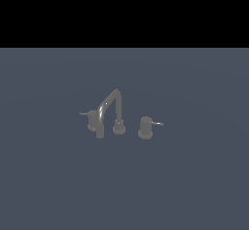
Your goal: Turn on the faucet by rotating a designated handle.
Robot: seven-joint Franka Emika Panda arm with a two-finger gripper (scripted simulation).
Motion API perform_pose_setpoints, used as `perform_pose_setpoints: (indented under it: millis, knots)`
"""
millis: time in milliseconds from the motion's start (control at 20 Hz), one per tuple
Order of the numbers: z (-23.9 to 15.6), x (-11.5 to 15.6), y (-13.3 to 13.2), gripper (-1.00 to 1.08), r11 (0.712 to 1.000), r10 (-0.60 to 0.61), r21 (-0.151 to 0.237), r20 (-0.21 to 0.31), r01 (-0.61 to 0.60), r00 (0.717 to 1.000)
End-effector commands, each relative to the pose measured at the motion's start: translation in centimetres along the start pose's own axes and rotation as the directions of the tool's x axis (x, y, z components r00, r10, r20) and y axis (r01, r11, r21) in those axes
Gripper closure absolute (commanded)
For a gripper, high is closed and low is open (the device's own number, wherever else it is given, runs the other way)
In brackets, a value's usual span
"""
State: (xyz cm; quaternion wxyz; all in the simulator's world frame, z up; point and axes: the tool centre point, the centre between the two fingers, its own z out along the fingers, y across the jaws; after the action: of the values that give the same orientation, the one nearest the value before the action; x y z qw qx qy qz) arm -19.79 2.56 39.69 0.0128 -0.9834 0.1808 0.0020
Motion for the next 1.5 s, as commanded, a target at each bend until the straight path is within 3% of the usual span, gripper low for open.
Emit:
perform_pose_setpoints:
  millis: [0, 350, 700, 1050, 1450]
  knots:
    - [1.7, 1.0, -0.4, 1.08, 0.997, 0.071, 0.0, -0.001, -0.071, 0.997]
    - [6.2, 4.2, -1.3, 1.08, 0.965, 0.263, 0.0, -0.004, -0.263, 0.965]
    - [10.8, 7.4, -1.5, 1.08, 0.896, 0.444, 0.001, -0.007, -0.444, 0.896]
    - [15.1, 10.6, -1.0, 1.08, 0.797, 0.604, 0.001, -0.009, -0.604, 0.797]
    - [20.1, 14.0, 0.2, 1.08, 0.651, 0.759, 0.001, -0.013, -0.759, 0.651]
